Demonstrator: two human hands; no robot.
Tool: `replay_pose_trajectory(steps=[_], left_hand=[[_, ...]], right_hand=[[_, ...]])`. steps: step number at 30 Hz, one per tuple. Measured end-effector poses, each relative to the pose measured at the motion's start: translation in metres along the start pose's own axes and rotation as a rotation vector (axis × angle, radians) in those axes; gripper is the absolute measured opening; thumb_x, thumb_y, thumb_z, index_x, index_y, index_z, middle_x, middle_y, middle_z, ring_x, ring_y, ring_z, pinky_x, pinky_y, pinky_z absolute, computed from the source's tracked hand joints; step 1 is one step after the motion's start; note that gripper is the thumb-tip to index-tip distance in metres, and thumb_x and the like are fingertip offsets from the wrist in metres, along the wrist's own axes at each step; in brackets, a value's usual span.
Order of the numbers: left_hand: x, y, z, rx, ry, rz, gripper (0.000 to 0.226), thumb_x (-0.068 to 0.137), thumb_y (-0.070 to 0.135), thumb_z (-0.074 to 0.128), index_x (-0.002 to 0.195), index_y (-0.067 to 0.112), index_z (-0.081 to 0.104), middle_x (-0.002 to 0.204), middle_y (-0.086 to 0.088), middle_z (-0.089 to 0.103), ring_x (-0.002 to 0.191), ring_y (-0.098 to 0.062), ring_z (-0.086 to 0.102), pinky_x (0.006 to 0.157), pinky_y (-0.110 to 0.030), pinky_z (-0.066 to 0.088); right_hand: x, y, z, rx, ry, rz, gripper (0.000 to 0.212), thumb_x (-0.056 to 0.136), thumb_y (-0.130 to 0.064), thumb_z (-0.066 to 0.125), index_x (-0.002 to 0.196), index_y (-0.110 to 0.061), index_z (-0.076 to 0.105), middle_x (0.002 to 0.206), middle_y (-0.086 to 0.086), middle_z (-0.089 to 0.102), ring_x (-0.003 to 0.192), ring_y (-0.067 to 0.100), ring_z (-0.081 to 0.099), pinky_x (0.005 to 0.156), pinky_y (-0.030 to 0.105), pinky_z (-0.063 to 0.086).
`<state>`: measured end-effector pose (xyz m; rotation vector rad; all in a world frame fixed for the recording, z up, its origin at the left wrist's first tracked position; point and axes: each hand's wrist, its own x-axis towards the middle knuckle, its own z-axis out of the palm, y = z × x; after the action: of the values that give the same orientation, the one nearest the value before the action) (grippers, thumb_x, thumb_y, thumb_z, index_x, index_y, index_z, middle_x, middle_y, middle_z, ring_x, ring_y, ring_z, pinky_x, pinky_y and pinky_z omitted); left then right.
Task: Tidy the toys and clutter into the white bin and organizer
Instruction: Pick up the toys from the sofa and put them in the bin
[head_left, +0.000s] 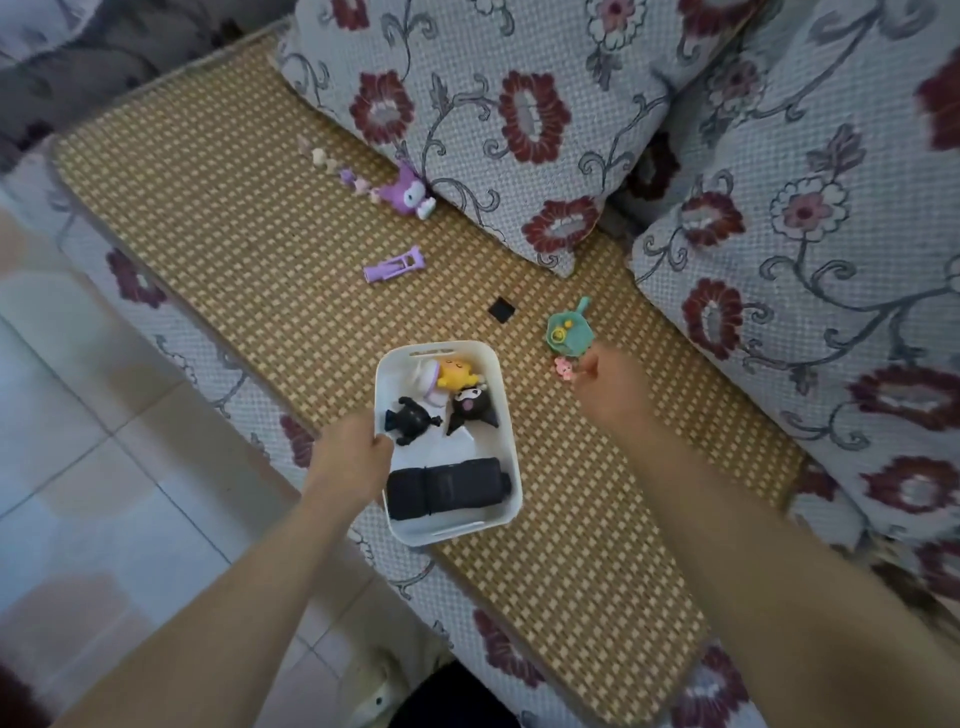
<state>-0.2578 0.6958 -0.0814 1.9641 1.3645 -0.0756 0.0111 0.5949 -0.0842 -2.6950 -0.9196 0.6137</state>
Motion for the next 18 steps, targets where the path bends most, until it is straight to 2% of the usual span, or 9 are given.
replay_pose_trajectory(steps=[3, 6, 9, 11, 14, 16, 18], left_hand=[[0.025, 0.004, 0.011, 0.016, -0.037, 0.024, 0.029, 0.083, 0.003, 0.043, 0.059, 0.015, 0.033, 0.055, -0.003, 0.039, 0.058, -0.025, 0.04, 0.05, -0.031, 0.025], [0.048, 0.007, 0.024, 0.034, -0.052, 0.032, 0.025, 0.084, 0.004, 0.044, 0.062, 0.011, 0.037, 0.054, -0.003, 0.04, 0.051, -0.021, 0.037, 0.046, -0.03, 0.023], [0.065, 0.012, 0.032, 0.068, -0.074, 0.004, 0.026, 0.087, 0.006, 0.045, 0.062, 0.01, 0.037, 0.054, -0.004, 0.039, 0.049, -0.017, 0.034, 0.045, -0.03, 0.021], [0.075, 0.015, 0.036, 0.054, -0.09, 0.01, 0.025, 0.087, 0.007, 0.044, 0.063, 0.009, 0.038, 0.054, -0.006, 0.04, 0.051, -0.022, 0.036, 0.045, -0.03, 0.022], [0.086, 0.021, 0.037, 0.028, -0.111, 0.005, 0.02, 0.088, 0.007, 0.043, 0.068, 0.005, 0.042, 0.055, -0.007, 0.041, 0.05, -0.022, 0.035, 0.046, -0.03, 0.023], [0.094, 0.027, 0.038, 0.009, -0.114, -0.013, 0.021, 0.088, 0.007, 0.043, 0.068, 0.005, 0.042, 0.056, -0.007, 0.042, 0.051, -0.022, 0.035, 0.046, -0.029, 0.022], [0.097, 0.033, 0.036, 0.01, -0.118, -0.032, 0.025, 0.088, 0.007, 0.043, 0.063, 0.009, 0.04, 0.055, -0.006, 0.043, 0.05, -0.021, 0.036, 0.045, -0.029, 0.023]], right_hand=[[0.025, 0.011, 0.03, 0.075, 0.01, 0.083, 0.028, 0.086, -0.012, 0.064, 0.11, -0.001, 0.055, 0.105, 0.019, 0.064, 0.099, 0.035, 0.061, 0.078, 0.033, 0.045], [0.048, 0.017, 0.057, 0.11, -0.012, 0.149, 0.057, 0.083, -0.014, 0.068, 0.132, -0.002, 0.041, 0.125, 0.019, 0.055, 0.113, 0.036, 0.056, 0.091, 0.035, 0.044], [0.062, 0.022, 0.077, 0.096, -0.008, 0.193, 0.07, 0.081, -0.017, 0.071, 0.138, -0.001, 0.034, 0.134, 0.02, 0.047, 0.12, 0.035, 0.052, 0.099, 0.038, 0.042], [0.068, 0.027, 0.083, 0.061, -0.015, 0.218, 0.063, 0.084, -0.019, 0.068, 0.136, -0.001, 0.036, 0.131, 0.02, 0.049, 0.117, 0.035, 0.053, 0.097, 0.039, 0.044], [0.075, 0.034, 0.081, 0.058, -0.029, 0.189, 0.033, 0.092, -0.018, 0.055, 0.121, -0.002, 0.048, 0.116, 0.021, 0.058, 0.101, 0.035, 0.059, 0.082, 0.038, 0.049], [0.081, 0.035, 0.071, 0.079, -0.034, 0.169, 0.022, 0.093, -0.019, 0.054, 0.109, -0.004, 0.053, 0.101, 0.016, 0.063, 0.092, 0.033, 0.061, 0.072, 0.032, 0.045], [0.081, 0.033, 0.057, 0.145, -0.012, 0.154, 0.012, 0.09, -0.019, 0.059, 0.093, -0.009, 0.053, 0.083, 0.007, 0.06, 0.079, 0.027, 0.059, 0.065, 0.027, 0.038]])
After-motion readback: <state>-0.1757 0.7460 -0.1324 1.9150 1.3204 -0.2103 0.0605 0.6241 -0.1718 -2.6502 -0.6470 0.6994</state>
